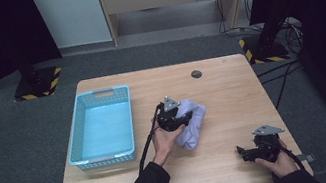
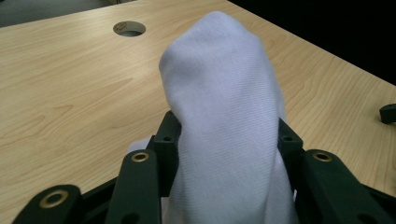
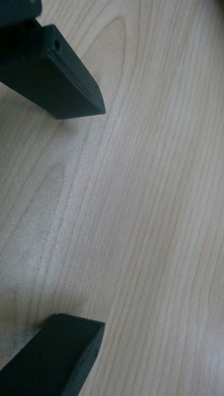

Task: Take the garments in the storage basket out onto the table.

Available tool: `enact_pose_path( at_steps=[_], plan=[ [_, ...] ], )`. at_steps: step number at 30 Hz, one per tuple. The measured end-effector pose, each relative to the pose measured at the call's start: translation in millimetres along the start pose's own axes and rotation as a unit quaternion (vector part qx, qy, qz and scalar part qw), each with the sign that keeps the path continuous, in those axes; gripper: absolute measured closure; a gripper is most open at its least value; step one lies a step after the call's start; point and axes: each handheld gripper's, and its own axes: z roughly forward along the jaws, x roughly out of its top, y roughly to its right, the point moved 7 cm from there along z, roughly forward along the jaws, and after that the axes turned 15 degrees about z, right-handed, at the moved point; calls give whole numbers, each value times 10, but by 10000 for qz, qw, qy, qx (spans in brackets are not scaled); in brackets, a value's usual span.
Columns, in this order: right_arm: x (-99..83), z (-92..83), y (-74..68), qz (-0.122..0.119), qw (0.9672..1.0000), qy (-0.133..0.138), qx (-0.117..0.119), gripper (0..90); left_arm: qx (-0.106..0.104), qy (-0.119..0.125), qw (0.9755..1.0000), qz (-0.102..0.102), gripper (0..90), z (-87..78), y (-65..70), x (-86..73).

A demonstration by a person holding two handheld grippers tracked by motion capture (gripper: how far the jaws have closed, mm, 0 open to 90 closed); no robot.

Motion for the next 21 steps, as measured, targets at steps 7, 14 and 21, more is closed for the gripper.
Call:
enact_pose_path(
  at_steps=[7,14,21],
  plan=[
    [0,0,0,0,10000,0,0,4,-52,-119,9999,15,556,81,34,-75],
    [0,0,0,1,10000,-1,-1,5,-61,-111,9999,75,543,129,66,-93],
    [0,0,0,2,10000,-1,0,4,-88,-51,9999,-7,518,163,74,-124]
  ],
)
